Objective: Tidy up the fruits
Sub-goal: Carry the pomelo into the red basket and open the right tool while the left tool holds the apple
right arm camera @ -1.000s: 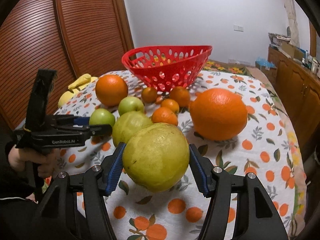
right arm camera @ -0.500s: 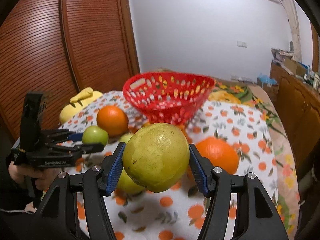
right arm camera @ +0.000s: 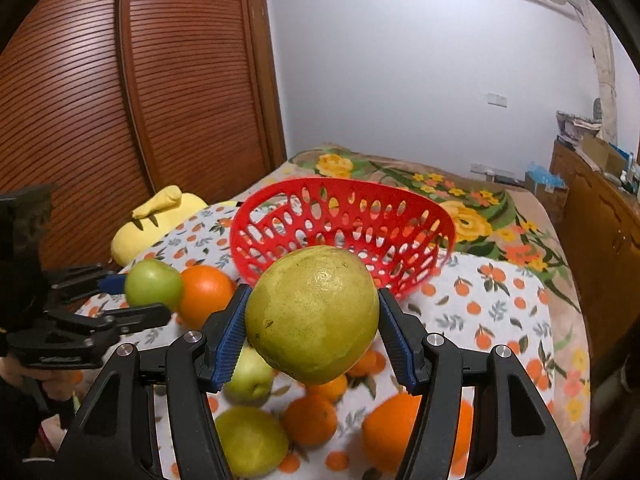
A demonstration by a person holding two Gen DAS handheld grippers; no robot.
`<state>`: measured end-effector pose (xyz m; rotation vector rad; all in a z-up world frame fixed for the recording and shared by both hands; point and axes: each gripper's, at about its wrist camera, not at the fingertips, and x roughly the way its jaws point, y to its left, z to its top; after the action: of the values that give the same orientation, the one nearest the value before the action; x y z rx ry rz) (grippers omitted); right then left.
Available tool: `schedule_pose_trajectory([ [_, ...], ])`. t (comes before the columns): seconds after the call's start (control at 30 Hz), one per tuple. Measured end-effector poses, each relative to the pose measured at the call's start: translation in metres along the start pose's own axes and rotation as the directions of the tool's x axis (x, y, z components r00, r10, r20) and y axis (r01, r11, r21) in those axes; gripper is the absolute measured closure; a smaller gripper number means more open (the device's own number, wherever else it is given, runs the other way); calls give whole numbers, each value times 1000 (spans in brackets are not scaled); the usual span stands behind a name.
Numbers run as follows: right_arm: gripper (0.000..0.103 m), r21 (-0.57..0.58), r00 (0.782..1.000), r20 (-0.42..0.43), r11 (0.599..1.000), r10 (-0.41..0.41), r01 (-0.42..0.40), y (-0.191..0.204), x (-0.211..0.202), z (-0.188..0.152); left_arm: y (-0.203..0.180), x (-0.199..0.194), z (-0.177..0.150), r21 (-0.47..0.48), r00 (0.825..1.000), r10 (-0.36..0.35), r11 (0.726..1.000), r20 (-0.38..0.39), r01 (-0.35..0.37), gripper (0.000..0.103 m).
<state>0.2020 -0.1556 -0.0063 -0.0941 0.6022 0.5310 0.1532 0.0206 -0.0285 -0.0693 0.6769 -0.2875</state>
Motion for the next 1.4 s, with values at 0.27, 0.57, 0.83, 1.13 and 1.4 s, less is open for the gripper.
schedule_pose_trajectory([
  [0.27,40,-18,999,-47,1000,-10,10,-5,33,21,8,3,21,4,1000,13,1000,22,-13,51],
  [0.57,40,-50,989,-145,998,-31,24,-10,71,27,14,13,32,6,999,29,1000,21,-29,51],
  [0.83,40,-81,971,-236,997,-27,8,-10,93,26,12,19,36,10,999,34,999,16,-34,51],
  [1.13,39,-105,954,-300,994,-12,-21,-8,106,23,15,28,46,10,999,32,999,15,-32,51],
  [1.4,39,-105,943,-331,994,-27,-9,-10,114,22,13,34,55,16,999,33,999,18,-34,51],
])
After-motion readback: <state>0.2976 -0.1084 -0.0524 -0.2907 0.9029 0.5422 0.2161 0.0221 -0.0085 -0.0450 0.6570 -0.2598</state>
